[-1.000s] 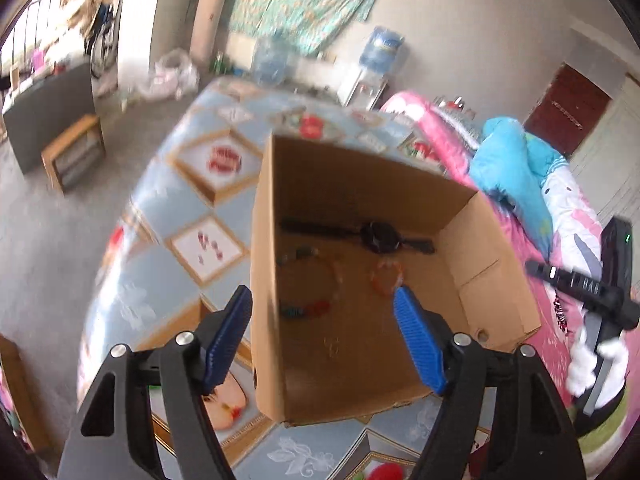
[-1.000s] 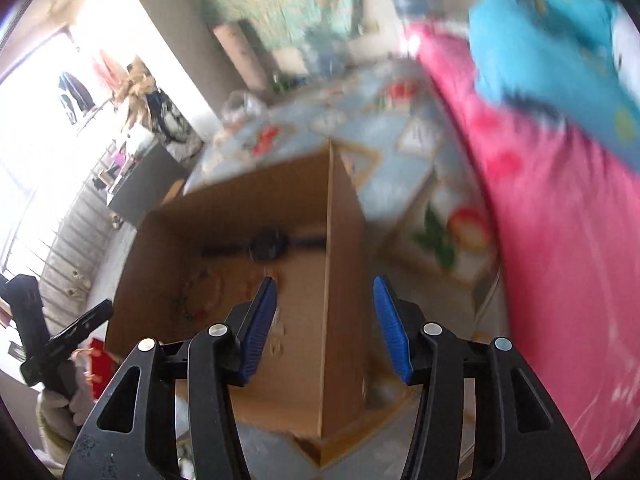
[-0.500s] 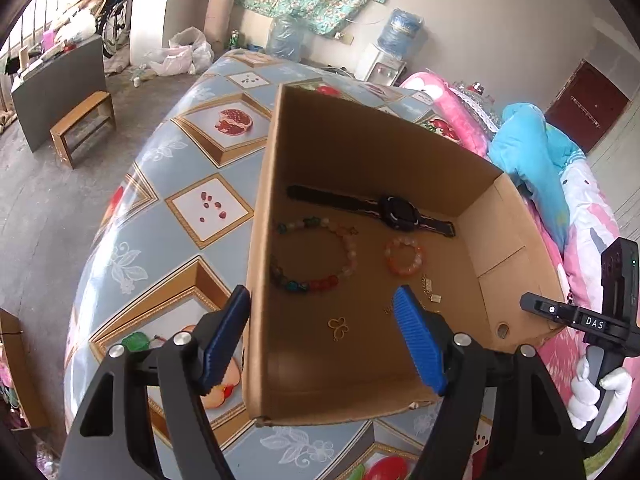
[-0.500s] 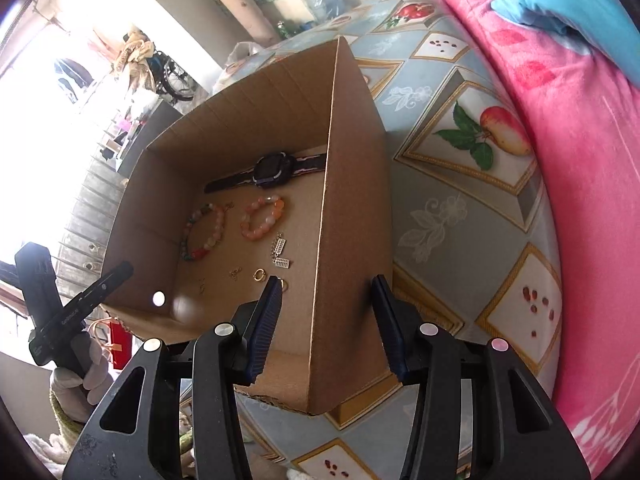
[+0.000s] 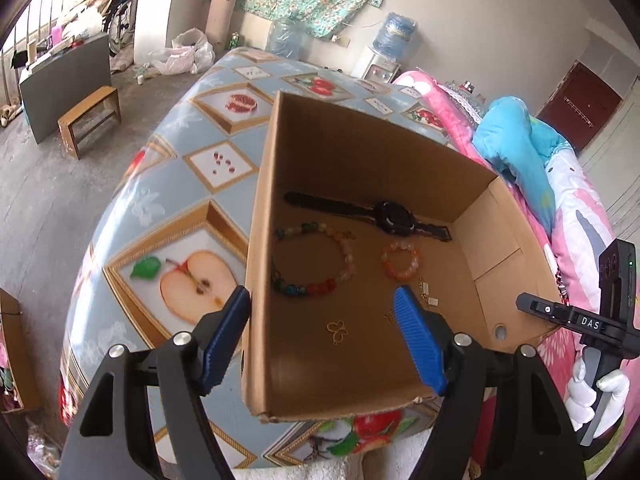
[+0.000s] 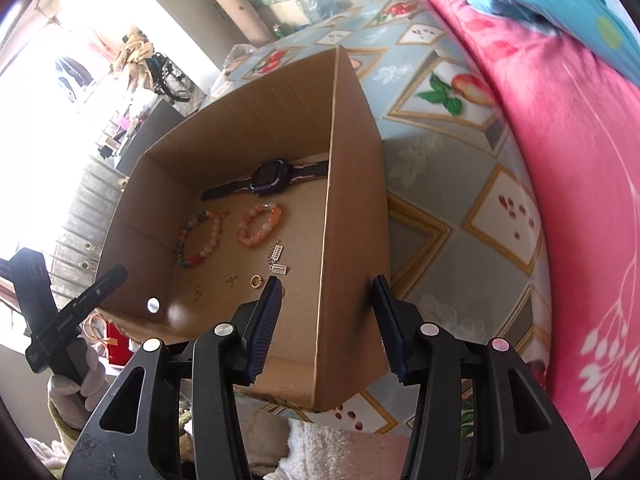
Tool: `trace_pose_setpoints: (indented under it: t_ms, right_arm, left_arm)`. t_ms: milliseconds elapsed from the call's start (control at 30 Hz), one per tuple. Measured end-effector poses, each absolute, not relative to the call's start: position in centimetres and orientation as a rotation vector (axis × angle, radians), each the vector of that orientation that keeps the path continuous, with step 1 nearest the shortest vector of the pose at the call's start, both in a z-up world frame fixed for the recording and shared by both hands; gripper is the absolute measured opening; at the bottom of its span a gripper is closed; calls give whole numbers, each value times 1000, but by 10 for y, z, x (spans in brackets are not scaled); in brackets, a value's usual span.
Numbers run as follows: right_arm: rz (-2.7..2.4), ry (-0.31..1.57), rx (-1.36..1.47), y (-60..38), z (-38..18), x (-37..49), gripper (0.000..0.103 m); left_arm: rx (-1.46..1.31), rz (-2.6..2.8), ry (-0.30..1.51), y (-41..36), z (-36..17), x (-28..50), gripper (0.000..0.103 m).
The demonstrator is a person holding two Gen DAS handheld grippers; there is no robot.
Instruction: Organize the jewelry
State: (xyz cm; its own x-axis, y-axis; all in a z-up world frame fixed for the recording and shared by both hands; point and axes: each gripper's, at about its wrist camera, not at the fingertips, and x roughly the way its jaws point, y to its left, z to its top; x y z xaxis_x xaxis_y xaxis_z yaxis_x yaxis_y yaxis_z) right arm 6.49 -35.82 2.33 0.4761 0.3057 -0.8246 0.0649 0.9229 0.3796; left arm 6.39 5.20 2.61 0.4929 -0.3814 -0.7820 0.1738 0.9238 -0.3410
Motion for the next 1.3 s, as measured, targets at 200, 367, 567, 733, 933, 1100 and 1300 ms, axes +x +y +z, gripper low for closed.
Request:
trace_pose_setpoints:
  t_ms: [200,367,567,733,933,1100,1300]
  right_arm:
    - [85,978,353,-360,31,38,46]
    - [10,835,387,-372,45,-3,54]
    - [-89,688,347,-369,57,-46,61]
    - [-157,574,275,-353,55,-75,72]
    - [-162,555,278,-345,41,-87,74]
    - [-162,532,271,-338,41,-95,76]
    - [-146,496,198,-319,42,-96,78]
  left_arm:
    - [-202,-334,882,57,36,39,73]
    - [-173,-314,714,60,64,2,78]
    - [-133,-323,609,56,84,-36,85]
    - [-126,-382,627,49,84,-56,89]
    - [-114,-443,688,30,72,-73,97]
    - [-114,-482,697,19,69,-89,98]
    - [-125,-496,724,17,67,-101,98]
